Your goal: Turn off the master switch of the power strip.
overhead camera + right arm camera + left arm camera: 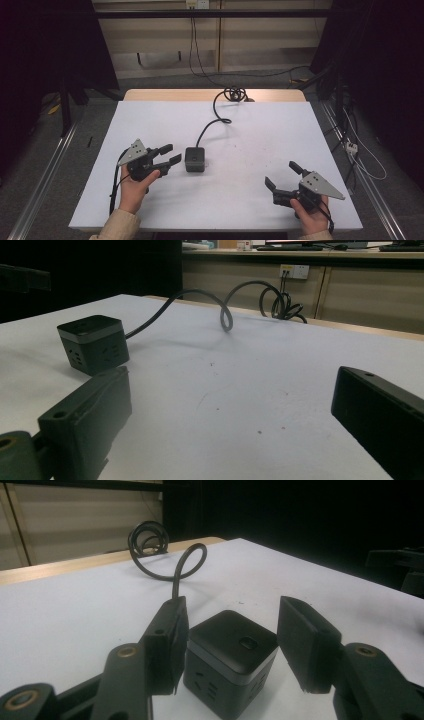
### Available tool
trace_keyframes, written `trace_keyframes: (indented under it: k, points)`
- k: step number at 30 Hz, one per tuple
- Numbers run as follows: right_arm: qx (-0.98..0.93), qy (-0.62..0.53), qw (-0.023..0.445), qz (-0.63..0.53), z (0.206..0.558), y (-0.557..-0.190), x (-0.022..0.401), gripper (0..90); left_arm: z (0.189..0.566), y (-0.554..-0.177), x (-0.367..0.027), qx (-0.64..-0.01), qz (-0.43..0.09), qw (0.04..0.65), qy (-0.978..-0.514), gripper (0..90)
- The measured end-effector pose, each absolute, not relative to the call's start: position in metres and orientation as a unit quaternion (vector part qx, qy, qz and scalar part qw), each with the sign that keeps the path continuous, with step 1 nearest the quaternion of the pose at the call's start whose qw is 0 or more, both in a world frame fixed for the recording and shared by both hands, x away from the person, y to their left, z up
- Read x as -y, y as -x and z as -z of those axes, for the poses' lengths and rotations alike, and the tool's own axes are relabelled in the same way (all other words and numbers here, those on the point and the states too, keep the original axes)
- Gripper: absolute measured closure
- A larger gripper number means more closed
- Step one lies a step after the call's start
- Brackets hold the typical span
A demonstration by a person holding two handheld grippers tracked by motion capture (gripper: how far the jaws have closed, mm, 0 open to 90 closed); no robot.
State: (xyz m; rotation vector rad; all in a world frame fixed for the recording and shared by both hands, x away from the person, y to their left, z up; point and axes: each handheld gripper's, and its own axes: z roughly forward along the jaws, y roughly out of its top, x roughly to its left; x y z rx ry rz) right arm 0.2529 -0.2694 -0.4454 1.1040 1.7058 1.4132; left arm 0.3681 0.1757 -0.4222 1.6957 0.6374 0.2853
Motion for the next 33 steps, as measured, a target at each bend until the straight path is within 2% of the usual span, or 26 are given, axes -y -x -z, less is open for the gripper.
trace_keyframes:
  k: [33]
  points:
    - [-0.65,-0.421,0.327,-0.542,0.444,-0.252,0.27,2.2,0.425,-0.377,-0.161,-0.274,-0.1,0.601,-0.744,68.0]
